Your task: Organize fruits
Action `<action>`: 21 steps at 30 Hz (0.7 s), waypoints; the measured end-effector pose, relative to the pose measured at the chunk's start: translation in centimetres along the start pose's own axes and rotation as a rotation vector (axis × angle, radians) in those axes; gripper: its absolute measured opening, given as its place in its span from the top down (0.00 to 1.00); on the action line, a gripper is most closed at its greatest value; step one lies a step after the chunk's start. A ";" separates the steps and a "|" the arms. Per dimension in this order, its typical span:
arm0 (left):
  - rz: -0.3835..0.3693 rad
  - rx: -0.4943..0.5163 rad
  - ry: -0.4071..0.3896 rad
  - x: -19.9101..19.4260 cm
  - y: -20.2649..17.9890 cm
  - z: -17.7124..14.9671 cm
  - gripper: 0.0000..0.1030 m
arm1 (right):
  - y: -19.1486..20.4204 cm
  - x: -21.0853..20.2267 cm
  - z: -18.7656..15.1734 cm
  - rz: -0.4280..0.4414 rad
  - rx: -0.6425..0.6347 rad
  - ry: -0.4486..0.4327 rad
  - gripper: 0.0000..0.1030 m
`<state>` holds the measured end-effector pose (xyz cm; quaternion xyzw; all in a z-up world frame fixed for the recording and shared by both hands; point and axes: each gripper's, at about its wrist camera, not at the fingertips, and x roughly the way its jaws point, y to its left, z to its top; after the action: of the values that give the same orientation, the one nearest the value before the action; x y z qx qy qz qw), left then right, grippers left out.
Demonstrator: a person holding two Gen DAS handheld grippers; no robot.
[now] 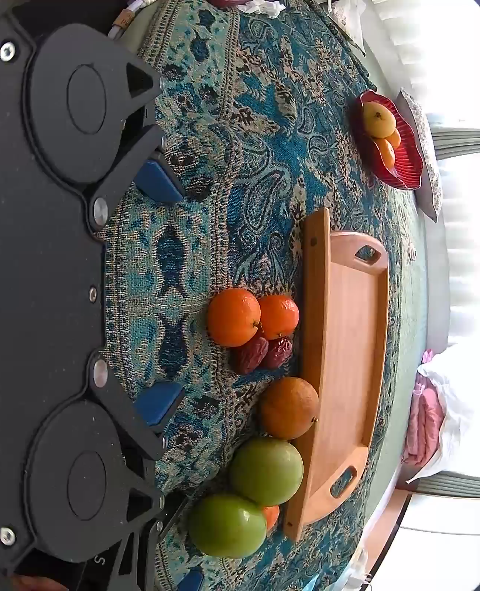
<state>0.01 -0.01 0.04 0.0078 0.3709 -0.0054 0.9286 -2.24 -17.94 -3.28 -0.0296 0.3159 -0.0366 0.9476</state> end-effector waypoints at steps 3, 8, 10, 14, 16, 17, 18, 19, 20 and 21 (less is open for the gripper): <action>0.006 0.002 -0.001 0.0 0.0 0.0 0.00 | 0.0 0.0 0.0 -0.002 -0.001 0.000 0.00; 0.008 0.005 -0.003 0.3 0.1 -0.1 0.00 | 0.0 0.0 0.0 -0.005 -0.002 -0.006 0.00; 0.010 0.008 -0.005 0.1 -0.2 -0.2 0.00 | 0.1 -0.1 -0.2 -0.006 -0.001 -0.008 0.00; 0.010 0.009 -0.006 0.2 -0.1 -0.3 0.00 | 0.0 0.1 0.0 -0.002 -0.002 0.000 0.00; 0.011 0.009 -0.007 0.2 0.0 -0.3 0.00 | 0.0 0.0 0.0 -0.002 -0.002 0.001 0.00; 0.010 0.008 -0.007 0.2 0.0 -0.4 0.00 | 0.0 0.0 -0.1 -0.002 -0.002 0.001 0.00; 0.008 0.008 -0.005 0.3 0.1 -0.2 0.00 | 0.0 0.0 -0.1 -0.002 -0.003 0.001 0.00; 0.009 0.011 -0.004 -0.1 -0.3 -0.1 0.00 | 0.0 0.0 -0.1 -0.002 -0.003 0.000 0.00; 0.008 0.011 -0.004 -0.1 -0.3 -0.1 0.00 | 0.0 0.0 -0.1 -0.002 -0.002 0.000 0.00; 0.008 0.012 -0.004 -0.1 -0.3 -0.2 0.00 | 0.0 0.0 -0.1 -0.003 -0.003 0.000 0.00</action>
<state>-0.19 -0.33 -0.01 0.0146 0.3688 -0.0039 0.9294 -2.31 -17.91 -3.39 -0.0313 0.3157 -0.0374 0.9476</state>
